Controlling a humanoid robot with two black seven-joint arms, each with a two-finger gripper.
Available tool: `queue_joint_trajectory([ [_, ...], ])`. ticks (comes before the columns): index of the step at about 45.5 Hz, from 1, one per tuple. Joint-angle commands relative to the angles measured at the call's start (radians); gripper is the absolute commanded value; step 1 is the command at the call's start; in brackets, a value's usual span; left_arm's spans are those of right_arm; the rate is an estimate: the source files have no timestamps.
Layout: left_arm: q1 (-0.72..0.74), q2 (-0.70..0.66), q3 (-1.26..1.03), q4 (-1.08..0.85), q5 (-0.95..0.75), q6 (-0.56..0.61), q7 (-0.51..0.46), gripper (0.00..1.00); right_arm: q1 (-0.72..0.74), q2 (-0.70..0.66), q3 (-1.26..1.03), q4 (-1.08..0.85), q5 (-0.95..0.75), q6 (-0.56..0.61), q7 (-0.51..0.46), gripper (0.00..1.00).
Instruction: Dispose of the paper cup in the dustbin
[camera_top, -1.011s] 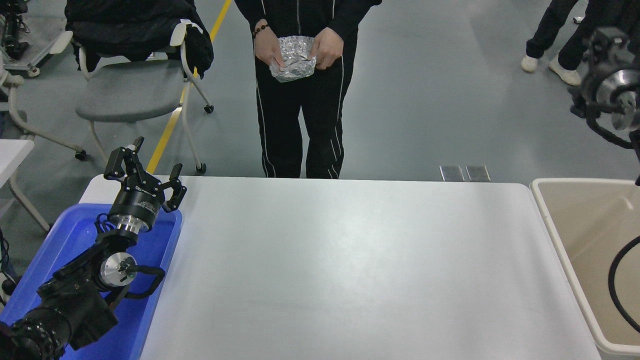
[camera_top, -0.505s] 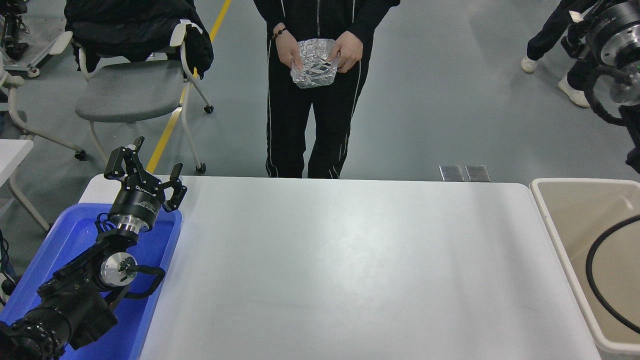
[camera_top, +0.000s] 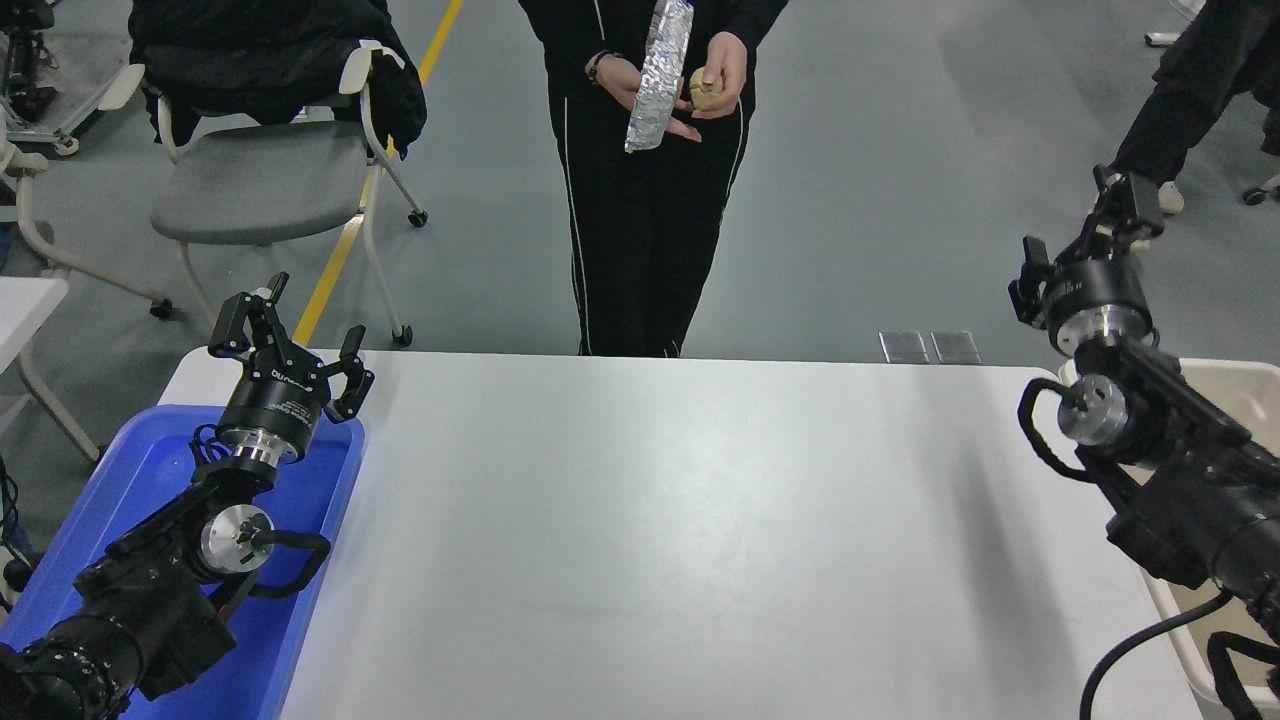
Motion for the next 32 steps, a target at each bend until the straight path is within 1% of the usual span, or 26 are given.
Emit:
queue_joint_trajectory([
  [1, 0.000, 0.000, 0.000, 0.000, 0.000, 0.000, 0.000, 1.00, -0.107, 0.046, 0.002, 0.005, 0.000, 0.055, 0.020, 1.00],
  [32, 0.000, 0.000, 0.000, 0.000, 0.000, 0.000, 0.000, 1.00, -0.093, 0.074, 0.053, 0.019, 0.017, 0.069, 0.021, 1.00],
])
